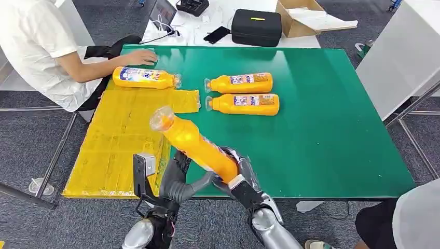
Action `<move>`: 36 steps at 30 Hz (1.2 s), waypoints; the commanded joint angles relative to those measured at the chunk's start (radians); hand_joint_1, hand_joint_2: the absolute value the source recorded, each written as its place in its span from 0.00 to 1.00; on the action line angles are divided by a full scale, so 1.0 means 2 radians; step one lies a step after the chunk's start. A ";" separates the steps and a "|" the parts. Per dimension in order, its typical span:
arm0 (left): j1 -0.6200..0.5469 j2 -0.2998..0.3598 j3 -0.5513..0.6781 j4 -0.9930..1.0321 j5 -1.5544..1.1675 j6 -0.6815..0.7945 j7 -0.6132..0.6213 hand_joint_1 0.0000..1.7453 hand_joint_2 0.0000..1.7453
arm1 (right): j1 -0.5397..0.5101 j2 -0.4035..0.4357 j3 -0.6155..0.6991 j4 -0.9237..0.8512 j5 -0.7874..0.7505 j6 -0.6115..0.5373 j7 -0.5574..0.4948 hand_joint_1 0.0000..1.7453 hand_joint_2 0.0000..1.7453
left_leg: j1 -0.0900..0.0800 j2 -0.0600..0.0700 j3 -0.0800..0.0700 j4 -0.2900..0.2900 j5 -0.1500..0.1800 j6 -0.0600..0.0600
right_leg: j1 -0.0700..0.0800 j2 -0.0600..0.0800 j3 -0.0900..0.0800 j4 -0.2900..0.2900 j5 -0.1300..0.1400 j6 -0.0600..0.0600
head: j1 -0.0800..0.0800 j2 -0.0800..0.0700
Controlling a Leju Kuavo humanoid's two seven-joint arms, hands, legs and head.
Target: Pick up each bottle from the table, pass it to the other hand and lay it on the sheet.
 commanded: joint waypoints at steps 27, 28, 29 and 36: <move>-0.050 -0.012 0.029 0.057 0.100 -0.008 0.007 0.00 1.00 | -0.022 0.027 0.080 0.085 0.041 -0.008 -0.014 1.00 1.00 | 0.000 0.000 0.002 0.000 0.000 0.000 | 0.000 0.000 0.002 0.000 0.000 -0.001 | 0.000 0.000; -0.050 -0.012 0.029 0.057 0.100 -0.008 0.007 0.00 1.00 | -0.022 0.027 0.080 0.085 0.041 -0.008 -0.014 1.00 1.00 | 0.000 0.000 0.001 0.000 0.000 0.000 | 0.000 -0.001 0.001 0.000 0.000 -0.001 | 0.000 0.000; -0.050 -0.012 0.029 0.057 0.100 -0.008 0.007 0.00 1.00 | -0.022 0.027 0.080 0.085 0.041 -0.008 -0.014 1.00 1.00 | 0.000 0.000 0.001 0.000 0.000 0.000 | 0.000 -0.001 0.001 0.000 0.000 -0.001 | 0.000 0.000; -0.041 -0.014 0.051 0.021 0.114 0.005 -0.015 1.00 1.00 | -0.021 0.029 0.087 0.096 0.031 -0.002 -0.015 0.98 1.00 | 0.000 0.000 0.002 0.000 -0.001 0.000 | 0.000 -0.001 0.002 0.000 -0.001 -0.001 | 0.000 0.000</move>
